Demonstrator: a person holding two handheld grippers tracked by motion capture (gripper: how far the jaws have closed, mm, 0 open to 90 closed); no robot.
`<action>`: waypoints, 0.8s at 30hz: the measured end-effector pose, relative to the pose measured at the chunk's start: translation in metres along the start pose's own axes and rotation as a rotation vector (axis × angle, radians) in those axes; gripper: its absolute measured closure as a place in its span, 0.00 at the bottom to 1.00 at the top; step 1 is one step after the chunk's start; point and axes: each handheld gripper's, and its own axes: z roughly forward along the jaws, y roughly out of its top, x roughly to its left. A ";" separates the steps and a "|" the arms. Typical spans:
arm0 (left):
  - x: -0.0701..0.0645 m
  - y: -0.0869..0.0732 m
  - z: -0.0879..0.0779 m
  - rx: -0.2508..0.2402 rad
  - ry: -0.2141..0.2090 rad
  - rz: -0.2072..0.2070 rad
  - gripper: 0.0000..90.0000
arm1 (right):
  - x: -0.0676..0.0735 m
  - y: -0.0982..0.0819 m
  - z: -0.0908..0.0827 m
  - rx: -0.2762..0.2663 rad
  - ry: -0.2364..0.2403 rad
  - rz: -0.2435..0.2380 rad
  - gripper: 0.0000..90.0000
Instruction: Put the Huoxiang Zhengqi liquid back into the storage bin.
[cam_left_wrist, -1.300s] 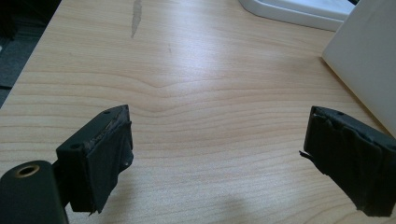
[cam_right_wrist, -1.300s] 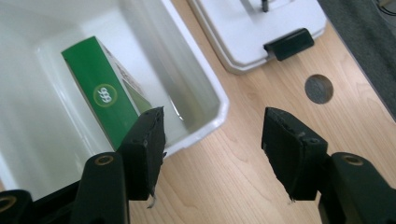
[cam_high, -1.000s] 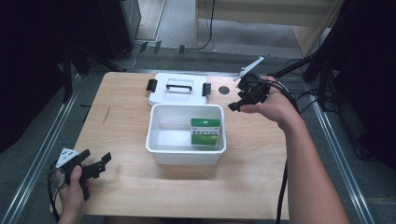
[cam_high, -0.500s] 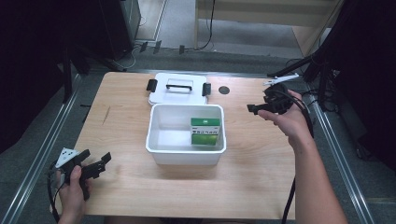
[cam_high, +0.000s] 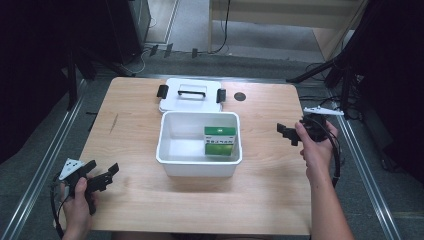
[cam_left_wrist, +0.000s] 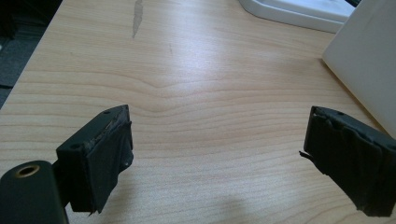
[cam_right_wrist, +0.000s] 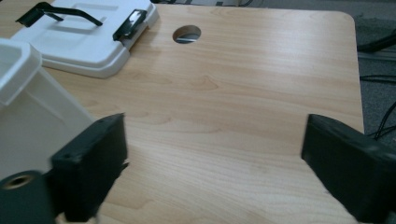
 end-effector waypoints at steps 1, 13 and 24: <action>0.000 0.000 0.000 0.001 0.001 0.000 0.10 | -0.001 -0.004 0.000 0.000 -0.002 0.003 0.01; 0.000 0.000 0.000 -0.001 0.003 0.001 0.10 | -0.016 -0.053 -0.011 -0.074 -0.082 0.019 0.00; 0.000 0.000 0.000 -0.001 0.003 0.002 0.10 | -0.032 -0.104 -0.024 -0.135 -0.107 0.061 0.00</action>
